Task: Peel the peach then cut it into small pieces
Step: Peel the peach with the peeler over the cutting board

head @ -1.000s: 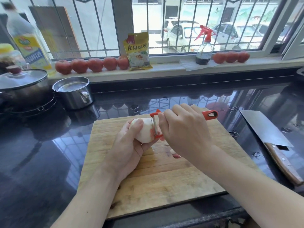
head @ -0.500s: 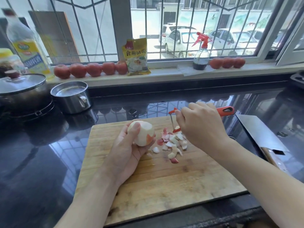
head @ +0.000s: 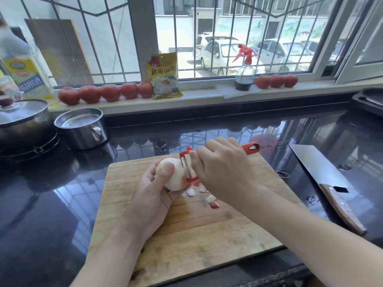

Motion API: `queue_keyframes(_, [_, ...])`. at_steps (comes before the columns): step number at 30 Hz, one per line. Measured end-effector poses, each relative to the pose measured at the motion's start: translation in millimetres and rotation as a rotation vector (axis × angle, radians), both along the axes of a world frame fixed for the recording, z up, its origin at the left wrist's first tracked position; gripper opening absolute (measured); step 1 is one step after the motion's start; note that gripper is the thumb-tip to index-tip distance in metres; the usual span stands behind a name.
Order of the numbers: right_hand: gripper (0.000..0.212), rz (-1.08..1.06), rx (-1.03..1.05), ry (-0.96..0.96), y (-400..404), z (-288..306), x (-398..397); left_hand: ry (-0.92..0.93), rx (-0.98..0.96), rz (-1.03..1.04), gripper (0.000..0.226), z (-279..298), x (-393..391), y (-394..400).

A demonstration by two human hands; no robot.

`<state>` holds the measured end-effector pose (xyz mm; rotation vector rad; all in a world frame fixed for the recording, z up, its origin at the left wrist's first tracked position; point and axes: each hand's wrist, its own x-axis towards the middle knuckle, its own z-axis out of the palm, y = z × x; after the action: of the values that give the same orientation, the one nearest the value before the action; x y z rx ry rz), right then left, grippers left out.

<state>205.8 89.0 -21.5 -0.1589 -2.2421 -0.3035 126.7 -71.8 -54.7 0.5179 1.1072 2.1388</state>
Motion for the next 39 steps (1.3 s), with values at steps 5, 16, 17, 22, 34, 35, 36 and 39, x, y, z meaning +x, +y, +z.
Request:
queue_keyframes(5, [0.051,-0.269,-0.022,-0.251,52,-6,5,-0.163,0.064,-0.047,0.041,5,1,-4])
queue_keyframes(16, [0.046,-0.023,-0.176,-0.184,22,9,20,-0.213,0.058,-0.126,0.037,1,-4,-4])
queue_keyframes(17, [0.046,-0.003,-0.172,-0.174,12,11,19,-0.202,0.064,-0.134,0.039,0,-4,-4])
queue_keyframes(22, [0.041,0.049,-0.125,-0.146,-14,8,10,-0.126,0.101,-0.176,0.047,1,-1,-3])
queue_keyframes(34, [0.037,-0.042,-0.222,-0.131,-29,-8,12,-0.237,0.14,0.026,0.019,-2,-3,-1])
queue_keyframes(35, [0.039,-0.067,-0.231,-0.141,-27,-12,12,-0.261,0.17,0.046,0.022,-2,-4,-2])
queue_keyframes(36, [0.042,-0.107,-0.232,-0.161,-23,-16,13,-0.276,0.197,0.063,0.025,-1,-6,-4])
queue_keyframes(39, [0.049,-0.222,-0.26,-0.204,-4,-21,19,-0.303,0.236,0.09,0.032,0,-10,-7])
